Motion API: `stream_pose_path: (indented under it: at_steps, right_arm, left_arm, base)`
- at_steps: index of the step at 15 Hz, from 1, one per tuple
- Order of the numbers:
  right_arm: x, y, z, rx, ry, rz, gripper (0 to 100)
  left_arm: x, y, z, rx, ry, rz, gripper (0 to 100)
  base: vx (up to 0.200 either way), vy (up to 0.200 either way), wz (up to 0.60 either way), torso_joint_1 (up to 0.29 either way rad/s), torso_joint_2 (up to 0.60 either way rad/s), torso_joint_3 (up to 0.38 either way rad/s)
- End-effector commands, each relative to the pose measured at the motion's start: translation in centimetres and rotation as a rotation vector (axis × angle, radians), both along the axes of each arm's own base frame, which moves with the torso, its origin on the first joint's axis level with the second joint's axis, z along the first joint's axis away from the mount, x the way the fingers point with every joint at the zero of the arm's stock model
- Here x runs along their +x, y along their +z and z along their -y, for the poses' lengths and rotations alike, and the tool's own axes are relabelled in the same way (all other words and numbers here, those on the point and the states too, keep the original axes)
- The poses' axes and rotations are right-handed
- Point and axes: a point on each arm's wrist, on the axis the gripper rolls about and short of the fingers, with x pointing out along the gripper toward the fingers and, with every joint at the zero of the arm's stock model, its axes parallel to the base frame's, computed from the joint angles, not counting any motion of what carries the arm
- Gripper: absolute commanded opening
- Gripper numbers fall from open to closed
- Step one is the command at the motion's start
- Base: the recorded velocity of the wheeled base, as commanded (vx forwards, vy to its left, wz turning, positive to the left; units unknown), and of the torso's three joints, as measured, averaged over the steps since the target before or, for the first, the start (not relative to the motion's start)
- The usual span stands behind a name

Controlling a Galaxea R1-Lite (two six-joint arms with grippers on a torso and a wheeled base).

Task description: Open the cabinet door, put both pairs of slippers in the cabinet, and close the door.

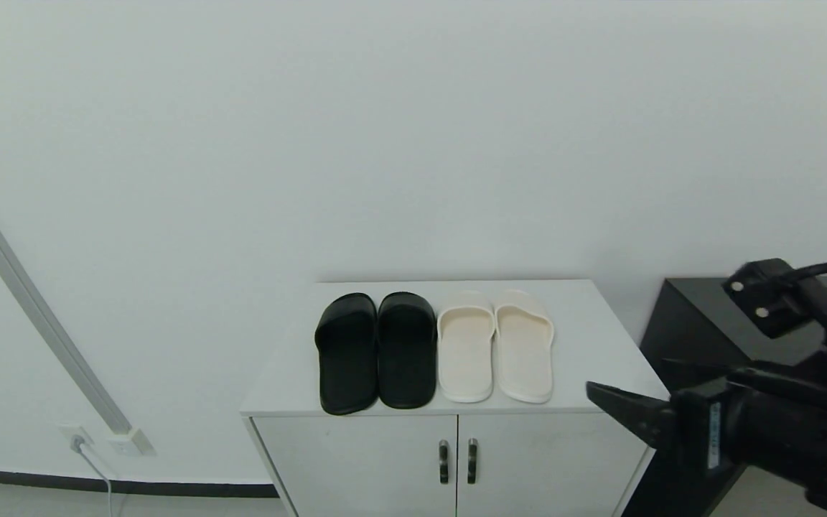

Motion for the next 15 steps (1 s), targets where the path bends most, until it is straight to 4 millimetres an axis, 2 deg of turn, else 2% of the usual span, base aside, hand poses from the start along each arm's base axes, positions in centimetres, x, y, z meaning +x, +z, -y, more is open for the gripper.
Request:
stream_pose_path:
  at_steps: [1,4,8,10,11,15]
  right_arm:
    - [3.3,-2.4,-5.2,-0.034,-0.030,-0.059,100]
    - [6.1,-4.7,-8.3,-0.062,-0.117,-0.090,100]
    - [9.3,-7.9,-11.7,-0.073,-0.226,-0.031,100]
    - [10.0,-8.4,-12.1,-0.070,-0.240,-0.023,100]
    - [12.0,-9.7,-12.9,-0.078,-0.271,-0.027,100]
    - [15.5,-11.5,-14.0,-0.099,-0.321,0.049,100]
  left_arm:
    - [0.0,0.0,0.0,0.000,0.000,-0.001,0]
    - [0.0,0.0,0.0,0.000,0.000,0.001,0]
    - [0.0,0.0,0.0,0.000,0.000,-0.001,0]
    - [0.0,0.0,0.0,0.000,0.000,-0.001,0]
    - [0.0,0.0,0.0,0.000,0.000,0.001,0]
    - [0.0,0.0,0.0,0.000,0.000,-0.001,0]
  base:
    - [0.000,0.000,0.00,0.000,0.00,0.000]
    - [0.000,0.000,0.00,0.000,0.00,0.000]
    - [0.000,0.000,0.00,0.000,0.00,0.000]
    - [0.000,0.000,0.00,0.000,0.00,0.000]
    - [0.000,0.000,0.00,0.000,0.00,0.000]
    - [0.000,0.000,0.00,0.000,0.00,0.000]
